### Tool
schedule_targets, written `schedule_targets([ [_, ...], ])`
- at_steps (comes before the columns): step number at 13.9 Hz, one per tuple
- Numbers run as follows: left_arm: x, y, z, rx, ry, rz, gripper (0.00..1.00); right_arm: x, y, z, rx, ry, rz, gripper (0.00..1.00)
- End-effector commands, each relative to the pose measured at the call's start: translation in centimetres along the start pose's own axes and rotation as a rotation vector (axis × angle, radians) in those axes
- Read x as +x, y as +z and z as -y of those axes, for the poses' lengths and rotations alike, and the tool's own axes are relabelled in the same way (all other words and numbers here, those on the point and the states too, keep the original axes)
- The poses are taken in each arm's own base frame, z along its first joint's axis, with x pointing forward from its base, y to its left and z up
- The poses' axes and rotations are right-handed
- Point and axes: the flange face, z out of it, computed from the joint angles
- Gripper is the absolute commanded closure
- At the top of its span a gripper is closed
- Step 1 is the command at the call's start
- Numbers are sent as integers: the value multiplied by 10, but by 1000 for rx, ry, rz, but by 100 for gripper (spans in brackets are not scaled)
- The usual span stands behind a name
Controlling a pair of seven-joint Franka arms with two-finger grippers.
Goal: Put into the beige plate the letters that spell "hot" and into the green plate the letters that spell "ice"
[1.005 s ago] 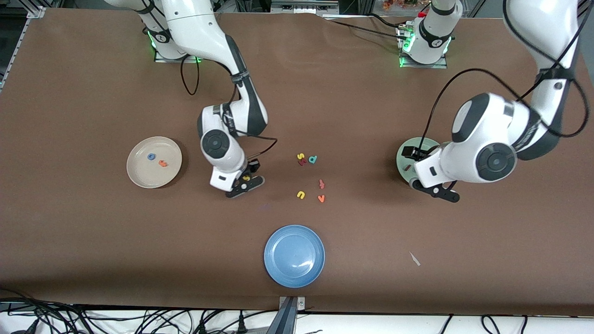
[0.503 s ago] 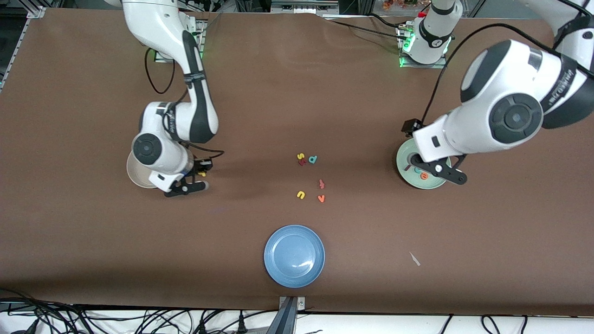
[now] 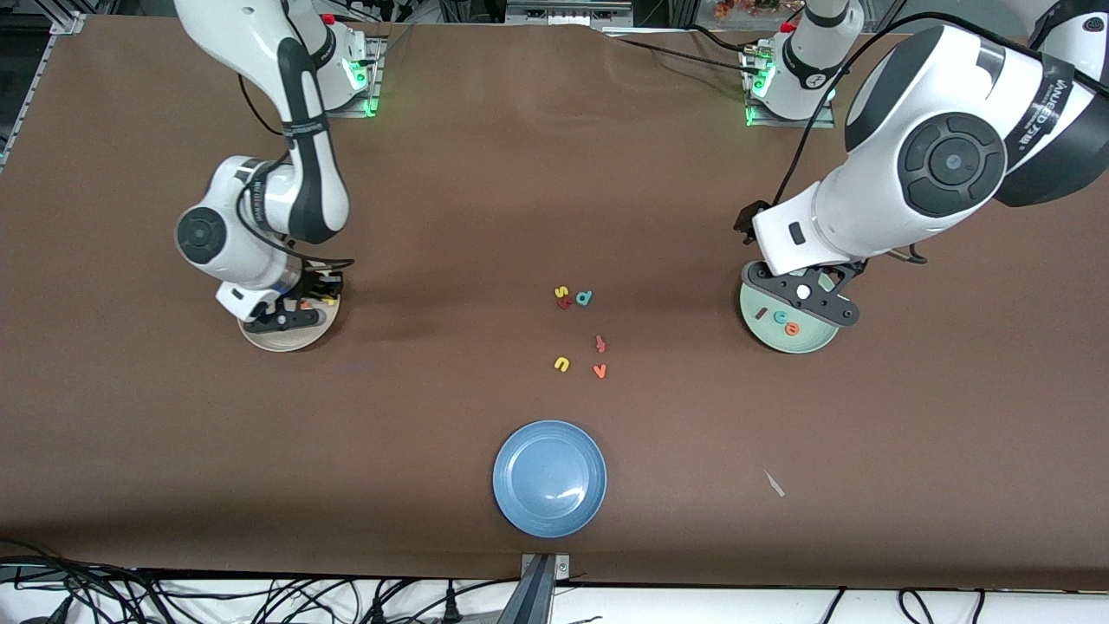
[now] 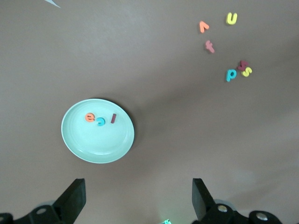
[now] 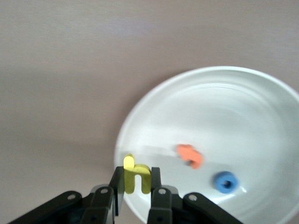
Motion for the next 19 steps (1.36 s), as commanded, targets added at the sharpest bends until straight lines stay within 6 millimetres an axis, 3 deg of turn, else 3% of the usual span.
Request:
schedule_targets([
  [1,-18,-44,23,51,-47,-149,0,-13,-6,-20,13,-8,-12,85],
  [3,-32,-48,35,64,-88,-158,0,-11,-6,-28,10,23,-13,0],
  [5,-51,-53,56,90,-159,-195,0,1,-18,-24,15,14,-27,0],
  [9,-104,-41,86,-14,-256,-214,0,41,-59,-11,54,129,47,0],
  [12,-126,-44,122,-15,-315,-243,0,51,-59,2,36,197,81,0],
  [16,-137,-57,117,-7,-319,-262,0,49,-57,0,39,216,90,0],
  [19,-138,-56,114,-9,-314,-217,0,45,-66,-25,22,203,136,0],
])
